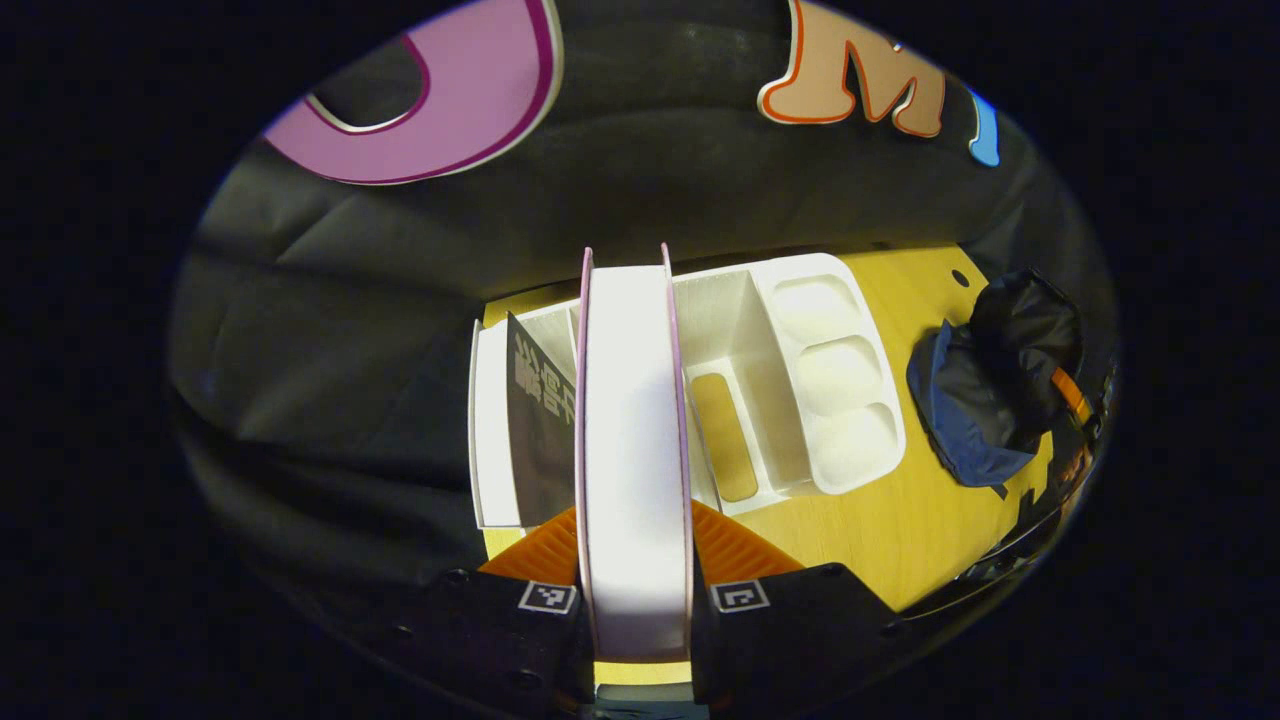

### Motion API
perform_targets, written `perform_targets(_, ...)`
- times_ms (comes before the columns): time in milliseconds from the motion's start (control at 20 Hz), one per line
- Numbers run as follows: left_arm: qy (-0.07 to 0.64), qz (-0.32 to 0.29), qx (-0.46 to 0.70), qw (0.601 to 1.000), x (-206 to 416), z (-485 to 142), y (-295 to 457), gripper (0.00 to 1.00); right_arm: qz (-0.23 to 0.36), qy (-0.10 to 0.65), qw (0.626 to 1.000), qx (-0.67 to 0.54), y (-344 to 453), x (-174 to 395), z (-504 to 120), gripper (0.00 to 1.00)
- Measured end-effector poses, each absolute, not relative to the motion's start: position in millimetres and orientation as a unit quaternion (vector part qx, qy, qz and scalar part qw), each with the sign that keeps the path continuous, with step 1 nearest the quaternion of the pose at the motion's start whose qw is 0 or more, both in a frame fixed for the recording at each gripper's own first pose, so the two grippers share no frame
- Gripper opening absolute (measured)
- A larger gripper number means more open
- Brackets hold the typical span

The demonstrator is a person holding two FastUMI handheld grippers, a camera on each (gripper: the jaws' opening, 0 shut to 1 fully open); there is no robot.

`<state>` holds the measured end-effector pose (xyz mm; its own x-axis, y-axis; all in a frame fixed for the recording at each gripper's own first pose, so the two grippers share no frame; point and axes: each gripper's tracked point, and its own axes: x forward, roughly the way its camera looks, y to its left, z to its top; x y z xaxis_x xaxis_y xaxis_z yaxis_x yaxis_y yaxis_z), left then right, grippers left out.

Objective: Open the schoolbag, grab two books from the bookshelf and put them into the schoolbag.

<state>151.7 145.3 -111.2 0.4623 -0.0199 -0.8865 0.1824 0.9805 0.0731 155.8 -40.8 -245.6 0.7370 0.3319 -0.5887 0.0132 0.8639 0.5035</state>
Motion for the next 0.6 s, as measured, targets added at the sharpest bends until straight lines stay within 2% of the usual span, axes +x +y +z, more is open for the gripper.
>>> perform_targets(250,0.49,-0.069,0.077,0.866,133,-74,151,0.36,0.089,0.356,0.9,0.237,-42,155,-246,0.03)
perform_targets(450,0.471,-0.065,0.08,0.876,122,-46,160,0.31,0.09,0.357,0.9,0.235,-42,154,-246,0.03)
perform_targets(600,0.462,-0.066,0.059,0.882,115,-32,164,0.32,0.091,0.358,0.899,0.234,-42,154,-245,0.04)
